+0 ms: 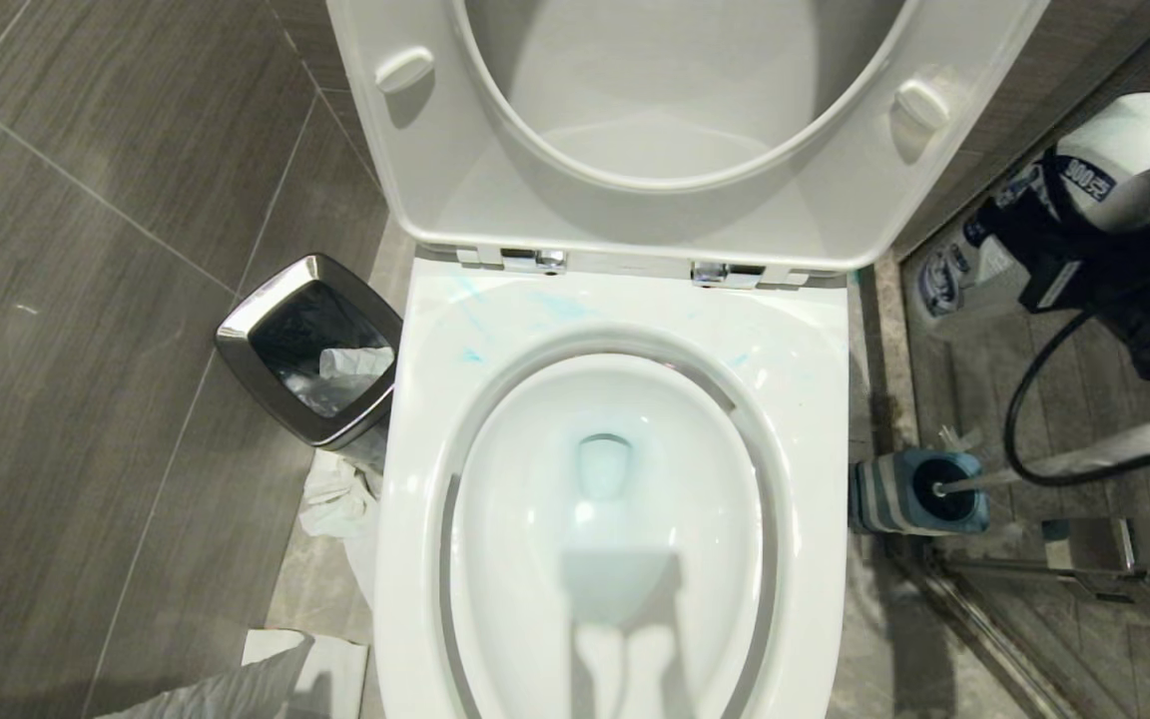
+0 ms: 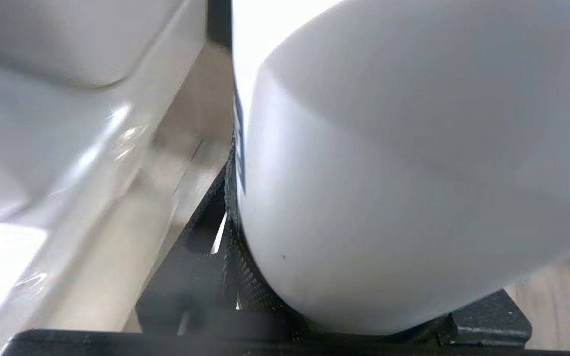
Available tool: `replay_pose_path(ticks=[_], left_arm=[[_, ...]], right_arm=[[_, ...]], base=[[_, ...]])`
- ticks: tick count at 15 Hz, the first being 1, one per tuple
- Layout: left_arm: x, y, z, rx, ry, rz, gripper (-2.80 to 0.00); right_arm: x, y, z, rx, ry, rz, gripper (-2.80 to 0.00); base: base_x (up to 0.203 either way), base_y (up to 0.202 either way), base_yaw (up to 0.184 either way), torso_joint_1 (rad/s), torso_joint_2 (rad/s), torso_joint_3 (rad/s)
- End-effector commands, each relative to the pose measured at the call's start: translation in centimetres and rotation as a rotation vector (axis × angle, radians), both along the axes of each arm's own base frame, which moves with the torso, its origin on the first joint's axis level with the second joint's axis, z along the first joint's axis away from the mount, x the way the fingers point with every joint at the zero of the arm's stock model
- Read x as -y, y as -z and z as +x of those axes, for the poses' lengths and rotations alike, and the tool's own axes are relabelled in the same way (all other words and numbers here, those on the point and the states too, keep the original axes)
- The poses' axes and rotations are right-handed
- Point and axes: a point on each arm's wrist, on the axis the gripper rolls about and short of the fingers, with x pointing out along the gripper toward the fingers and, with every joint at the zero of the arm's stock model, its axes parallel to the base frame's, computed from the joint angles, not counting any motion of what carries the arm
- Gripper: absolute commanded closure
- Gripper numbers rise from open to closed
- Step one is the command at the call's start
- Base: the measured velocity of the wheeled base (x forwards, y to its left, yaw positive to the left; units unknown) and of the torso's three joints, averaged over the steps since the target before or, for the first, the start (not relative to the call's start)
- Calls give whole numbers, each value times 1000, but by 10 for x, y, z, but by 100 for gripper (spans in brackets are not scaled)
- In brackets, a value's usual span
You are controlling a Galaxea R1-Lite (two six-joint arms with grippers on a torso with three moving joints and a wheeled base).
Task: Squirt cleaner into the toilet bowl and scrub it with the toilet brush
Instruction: Pour in the cleaning agent
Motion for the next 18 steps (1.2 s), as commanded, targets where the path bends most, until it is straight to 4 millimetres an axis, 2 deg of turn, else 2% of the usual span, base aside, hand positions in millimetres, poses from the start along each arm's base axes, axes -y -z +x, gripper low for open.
replay_pose_path(ticks=[1,5,10,11,18], left_arm=[[0,2,1,-7,-1,-1,0],[0,2,1,-7,-1,-1,0],[0,2,1,-7,-1,-1,0],[0,2,1,-7,-1,-1,0],[0,2,1,-7,-1,-1,0]], right_arm=[[-2,-19,-66,54,8,6,0],[-4,-16,-130,18,23,21,0],[-6,-23,-218,-206,58,37,0],[-7,-25,-229,-218,65,39,0],[-7,-43,-248,-151,84,41,0]], base=[[0,0,0,0,0,0],[0,0,0,0,0,0],[0,0,0,0,0,0],[0,0,0,0,0,0],[0,0,0,0,0,0]])
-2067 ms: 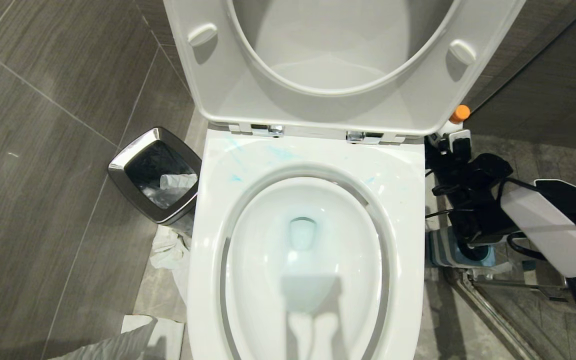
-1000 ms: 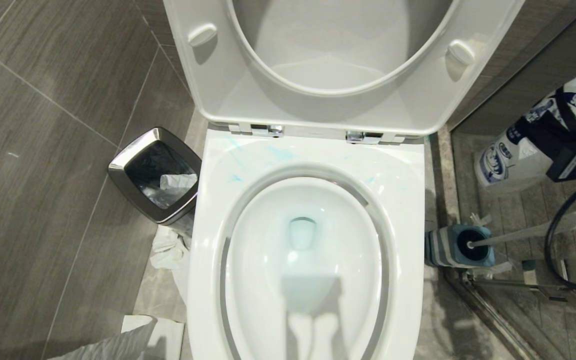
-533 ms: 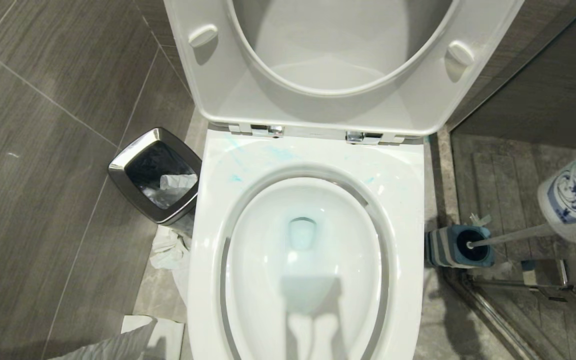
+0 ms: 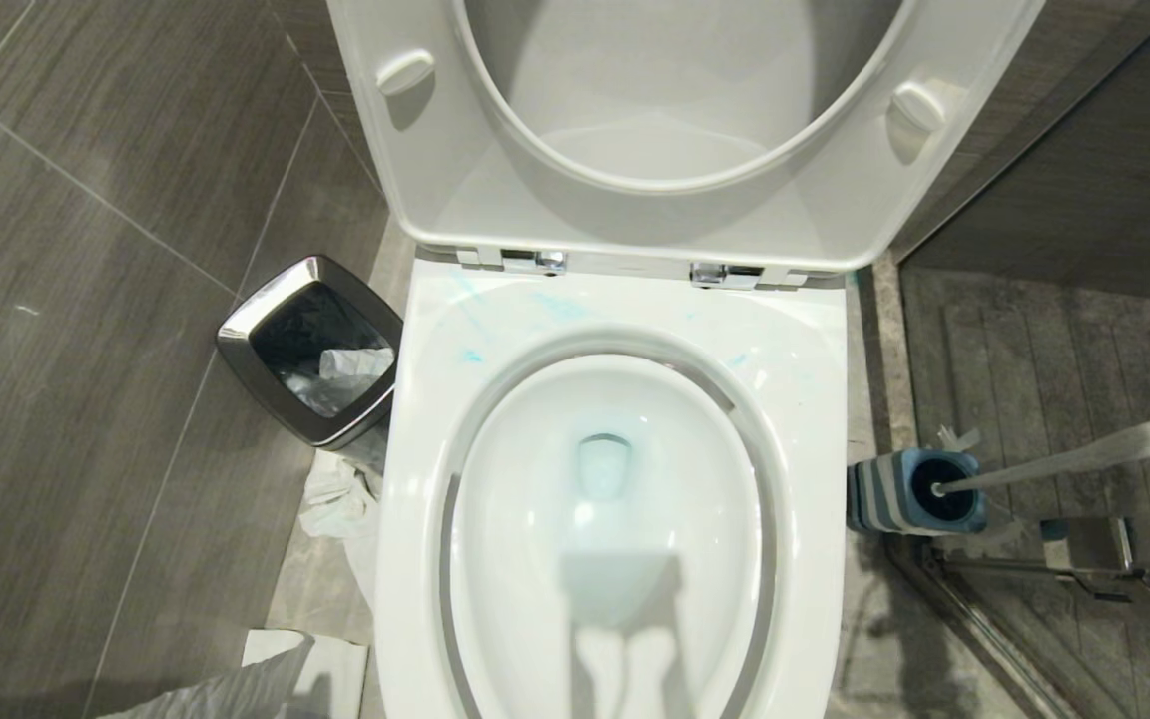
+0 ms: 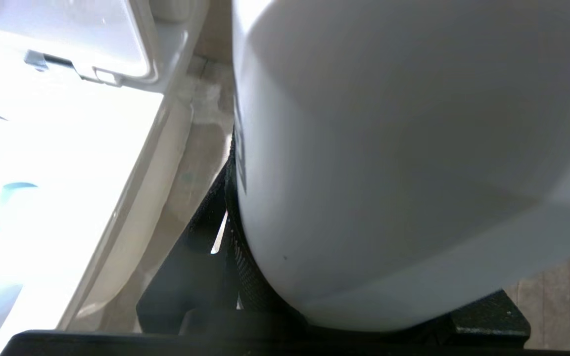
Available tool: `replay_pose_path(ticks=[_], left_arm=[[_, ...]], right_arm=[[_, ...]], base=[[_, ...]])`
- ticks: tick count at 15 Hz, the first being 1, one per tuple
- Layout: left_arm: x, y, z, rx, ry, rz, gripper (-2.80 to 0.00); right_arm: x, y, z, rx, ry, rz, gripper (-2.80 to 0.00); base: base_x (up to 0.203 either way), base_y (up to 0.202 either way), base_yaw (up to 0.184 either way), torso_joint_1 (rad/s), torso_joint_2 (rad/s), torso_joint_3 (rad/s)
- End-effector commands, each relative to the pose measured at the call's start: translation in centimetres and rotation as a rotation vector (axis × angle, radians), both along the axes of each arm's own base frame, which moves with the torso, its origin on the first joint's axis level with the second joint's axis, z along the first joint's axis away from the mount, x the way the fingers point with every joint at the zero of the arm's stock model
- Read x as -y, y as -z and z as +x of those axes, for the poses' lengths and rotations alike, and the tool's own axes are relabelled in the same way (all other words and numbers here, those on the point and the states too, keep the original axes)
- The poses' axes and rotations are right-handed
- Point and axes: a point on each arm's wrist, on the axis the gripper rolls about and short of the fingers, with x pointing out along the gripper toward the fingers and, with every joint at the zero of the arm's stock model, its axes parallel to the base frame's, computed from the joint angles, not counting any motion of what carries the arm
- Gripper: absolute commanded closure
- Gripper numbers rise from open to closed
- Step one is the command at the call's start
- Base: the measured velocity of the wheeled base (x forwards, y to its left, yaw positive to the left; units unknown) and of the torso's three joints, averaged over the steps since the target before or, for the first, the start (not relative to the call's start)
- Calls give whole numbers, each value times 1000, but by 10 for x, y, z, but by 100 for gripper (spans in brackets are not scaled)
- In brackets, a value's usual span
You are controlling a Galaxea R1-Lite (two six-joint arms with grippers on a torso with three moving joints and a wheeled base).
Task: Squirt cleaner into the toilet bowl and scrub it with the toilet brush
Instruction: Pour in the cleaning agent
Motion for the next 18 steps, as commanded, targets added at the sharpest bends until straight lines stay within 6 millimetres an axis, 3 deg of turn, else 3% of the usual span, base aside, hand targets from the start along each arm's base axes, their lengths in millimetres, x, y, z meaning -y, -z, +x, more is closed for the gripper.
replay_pose_path(ticks=[1,4,12,18], left_arm=[[0,2,1,-7,-1,0,0],[0,2,1,-7,-1,0,0],[0,2,1,-7,-1,-2,0],[0,2,1,-7,-1,-2,0]], right_arm=[[0,-2,-11,22,2,-5,0],[-1,2,-27,18,2,-8,0],[-2,9,-45,22,0,-28,0],[-2,19,-42,-14,-5,-28,0]], base=[[0,0,0,0,0,0],[0,0,0,0,0,0],[0,0,0,1,4,102],[0,0,0,-1,4,200]])
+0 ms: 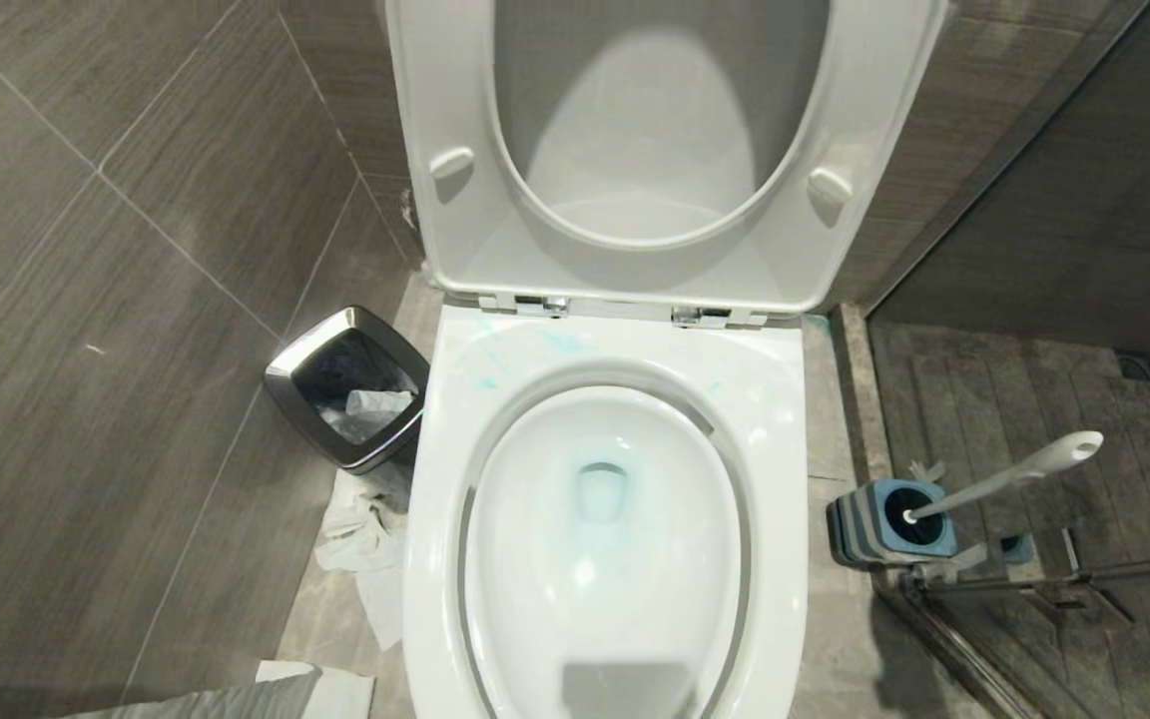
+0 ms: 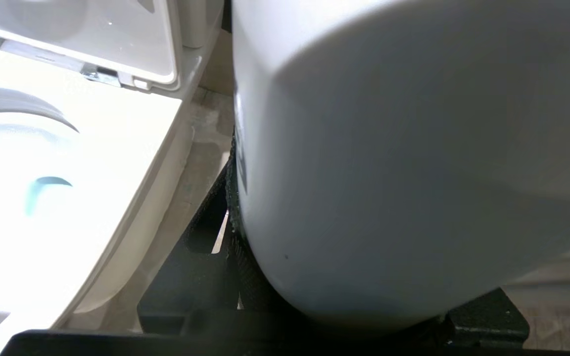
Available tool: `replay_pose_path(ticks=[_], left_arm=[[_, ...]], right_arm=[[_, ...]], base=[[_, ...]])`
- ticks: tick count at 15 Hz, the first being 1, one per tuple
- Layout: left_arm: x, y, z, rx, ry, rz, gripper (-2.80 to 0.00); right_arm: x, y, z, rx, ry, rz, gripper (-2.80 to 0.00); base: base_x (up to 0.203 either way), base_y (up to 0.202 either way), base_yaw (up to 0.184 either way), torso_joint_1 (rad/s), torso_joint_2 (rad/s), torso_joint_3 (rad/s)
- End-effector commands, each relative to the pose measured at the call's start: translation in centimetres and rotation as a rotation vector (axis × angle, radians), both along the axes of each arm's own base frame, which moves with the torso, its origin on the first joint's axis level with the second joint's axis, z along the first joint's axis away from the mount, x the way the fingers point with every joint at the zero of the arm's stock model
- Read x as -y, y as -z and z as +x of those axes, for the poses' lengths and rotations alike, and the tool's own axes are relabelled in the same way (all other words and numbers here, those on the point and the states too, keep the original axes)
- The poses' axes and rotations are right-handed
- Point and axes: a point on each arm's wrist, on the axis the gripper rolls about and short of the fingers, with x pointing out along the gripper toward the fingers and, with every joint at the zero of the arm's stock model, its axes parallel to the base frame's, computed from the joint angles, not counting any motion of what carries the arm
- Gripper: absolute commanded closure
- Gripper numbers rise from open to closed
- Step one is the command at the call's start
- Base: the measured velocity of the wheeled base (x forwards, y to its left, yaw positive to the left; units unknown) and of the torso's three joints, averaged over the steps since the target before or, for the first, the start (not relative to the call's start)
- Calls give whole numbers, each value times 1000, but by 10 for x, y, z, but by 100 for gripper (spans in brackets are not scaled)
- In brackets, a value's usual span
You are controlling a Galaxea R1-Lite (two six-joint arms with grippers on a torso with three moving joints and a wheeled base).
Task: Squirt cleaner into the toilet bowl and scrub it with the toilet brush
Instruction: Pour in the cleaning agent
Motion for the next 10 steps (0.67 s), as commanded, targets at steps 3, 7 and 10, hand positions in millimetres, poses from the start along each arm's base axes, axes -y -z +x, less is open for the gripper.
replay_pose_path(ticks=[3,7,10], left_arm=[[0,2,1,-7,-1,-2,0],[0,2,1,-7,-1,0,0],[0,2,1,-7,-1,1,0]], right_arm=[[0,10,7,-47,-21,-3,0],[0,22,25,-134,-38,3,0],[-1,32,36,-201,-86,-2,0]], base=[[0,0,0,2,1,200],[0,0,0,2,2,202],[0,0,0,-1,6,205]])
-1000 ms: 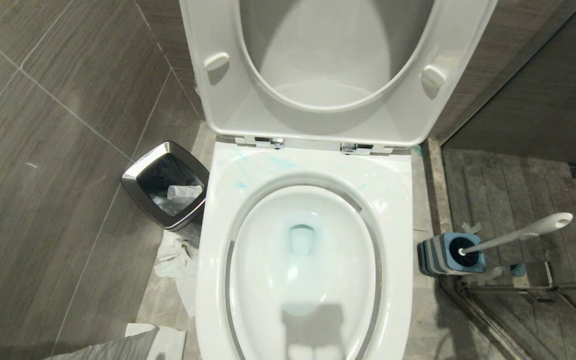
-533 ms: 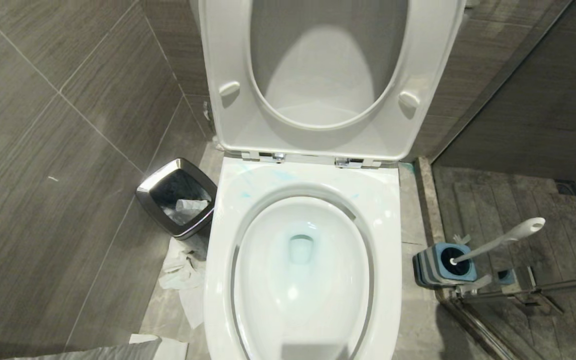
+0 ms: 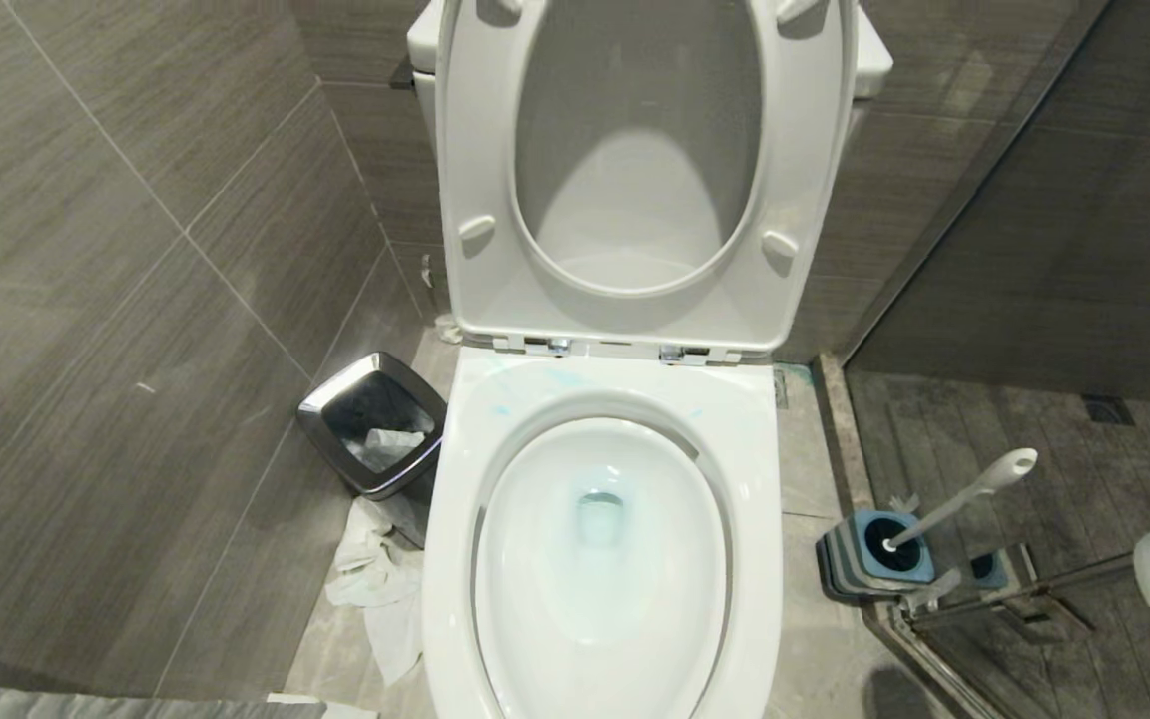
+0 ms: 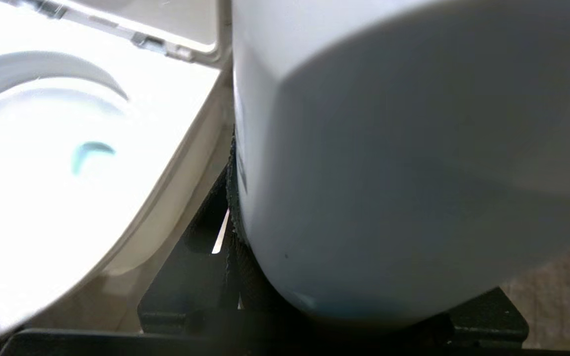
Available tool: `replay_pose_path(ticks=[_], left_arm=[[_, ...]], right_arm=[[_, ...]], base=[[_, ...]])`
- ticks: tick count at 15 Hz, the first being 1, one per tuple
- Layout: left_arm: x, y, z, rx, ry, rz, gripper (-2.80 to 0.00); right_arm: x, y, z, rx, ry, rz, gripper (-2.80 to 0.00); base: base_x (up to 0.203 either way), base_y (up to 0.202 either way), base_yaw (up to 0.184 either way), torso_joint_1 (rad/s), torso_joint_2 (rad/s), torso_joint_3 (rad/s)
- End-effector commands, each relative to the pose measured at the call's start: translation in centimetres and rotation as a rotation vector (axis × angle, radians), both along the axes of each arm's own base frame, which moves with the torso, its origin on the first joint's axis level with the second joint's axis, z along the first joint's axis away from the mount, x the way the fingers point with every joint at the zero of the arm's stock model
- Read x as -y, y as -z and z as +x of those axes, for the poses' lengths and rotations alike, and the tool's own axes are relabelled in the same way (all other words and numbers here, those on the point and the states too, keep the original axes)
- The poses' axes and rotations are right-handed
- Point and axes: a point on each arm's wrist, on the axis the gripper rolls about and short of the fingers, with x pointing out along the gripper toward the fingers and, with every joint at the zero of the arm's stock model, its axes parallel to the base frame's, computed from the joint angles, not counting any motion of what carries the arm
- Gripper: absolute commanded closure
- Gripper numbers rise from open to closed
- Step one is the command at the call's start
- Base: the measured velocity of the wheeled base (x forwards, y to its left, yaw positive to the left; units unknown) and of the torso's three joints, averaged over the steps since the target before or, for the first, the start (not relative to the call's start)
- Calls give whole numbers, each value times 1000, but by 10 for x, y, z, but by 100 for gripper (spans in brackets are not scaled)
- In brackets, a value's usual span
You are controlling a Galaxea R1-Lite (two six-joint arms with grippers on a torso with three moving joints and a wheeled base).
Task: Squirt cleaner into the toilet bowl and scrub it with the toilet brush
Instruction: Pour in the cleaning agent
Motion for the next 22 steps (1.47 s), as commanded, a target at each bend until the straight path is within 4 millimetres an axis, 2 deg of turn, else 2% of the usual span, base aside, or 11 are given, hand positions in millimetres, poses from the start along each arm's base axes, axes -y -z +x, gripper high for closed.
replay_pose_path(ticks=[1,6,9,11,13,17,19,22], left_arm=[[0,2,1,-7,-1,0,0],[0,2,1,-7,-1,0,0],[0,2,1,-7,-1,0,0],[0,2,1,-7,-1,0,0],[0,2,1,-7,-1,0,0],[0,2,1,-7,-1,0,0],[0,2,1,-7,-1,0,0],[0,2,1,-7,-1,0,0]], right_arm=[[0,4,11,-53,-10,-7,0],[1,1,42,-83,-42,-63,0],[1,-1,68,-93,-31,-104,0],[-6,-3,84,-73,-43,-123,0],[-23,-4,94,-70,-75,-138,0],[-74,-5,121,-94,-78,-180,0],[-91,-5,134,-108,-86,-205,0],[-122,-13,154,-110,-74,-241,0]], base=[[0,0,0,2,3,196],[0,0,0,4,2,46],[0,0,0,0,0,0],[0,0,0,0,0,0],[0,0,0,0,0,0],[0,0,0,0,0,0],[0,0,0,0,0,0],[0,0,0,0,0,0]])
